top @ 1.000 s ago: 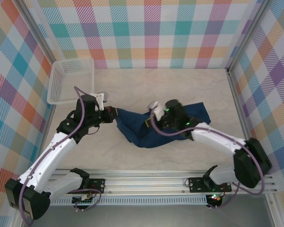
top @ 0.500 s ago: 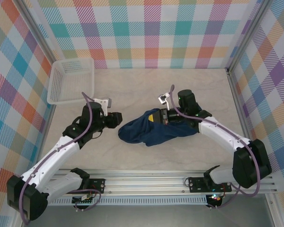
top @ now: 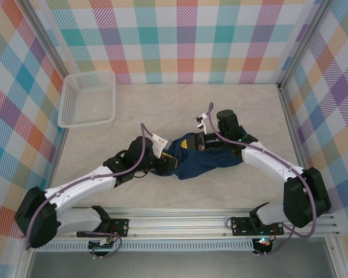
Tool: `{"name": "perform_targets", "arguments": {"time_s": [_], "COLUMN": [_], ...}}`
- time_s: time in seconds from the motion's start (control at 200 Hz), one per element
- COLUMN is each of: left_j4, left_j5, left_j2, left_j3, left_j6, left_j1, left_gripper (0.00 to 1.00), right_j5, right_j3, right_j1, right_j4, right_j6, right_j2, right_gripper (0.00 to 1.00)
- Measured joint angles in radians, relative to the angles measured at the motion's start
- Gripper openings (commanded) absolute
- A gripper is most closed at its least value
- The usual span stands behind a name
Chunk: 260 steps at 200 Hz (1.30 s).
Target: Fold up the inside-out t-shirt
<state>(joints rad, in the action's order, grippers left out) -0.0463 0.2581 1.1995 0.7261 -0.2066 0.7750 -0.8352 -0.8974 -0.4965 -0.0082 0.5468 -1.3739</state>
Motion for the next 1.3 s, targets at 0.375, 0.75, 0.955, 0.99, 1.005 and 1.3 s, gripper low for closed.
{"name": "perform_targets", "arguments": {"time_s": [0.375,0.75,0.955,0.99,1.005,1.3], "left_j4": [0.113,0.08,0.038,0.026,0.021,-0.05], "left_j5": [0.014,0.049,0.079,0.079,0.078,0.063], "left_j2": [0.118,0.007,-0.098,-0.103,-0.104,-0.089], "left_j3": [0.045,0.073,0.195,0.211,0.216,0.231], "left_j6": [0.017,-0.038,-0.171,-0.195,-0.202,-0.322], "left_j1": [0.001,-0.029,-0.045,-0.046,-0.046,-0.051], "left_gripper": [0.18,0.0,0.0,0.0,0.0,0.0], "right_j5": [0.001,0.211,0.449,0.502,0.52,0.669], "right_j3": [0.0,-0.082,-0.165,-0.18,-0.184,-0.064], "right_j1": [0.007,0.02,-0.04,-0.056,-0.061,-0.154], "right_j4": [0.0,-0.238,-0.344,-0.362,-0.366,-0.366], "right_j6": [0.0,-0.209,-0.385,-0.408,-0.409,-0.467], "right_j2": [0.0,0.04,0.086,0.089,0.091,0.317], "right_gripper": [0.0,0.04,0.31,0.35,0.36,0.51]}}
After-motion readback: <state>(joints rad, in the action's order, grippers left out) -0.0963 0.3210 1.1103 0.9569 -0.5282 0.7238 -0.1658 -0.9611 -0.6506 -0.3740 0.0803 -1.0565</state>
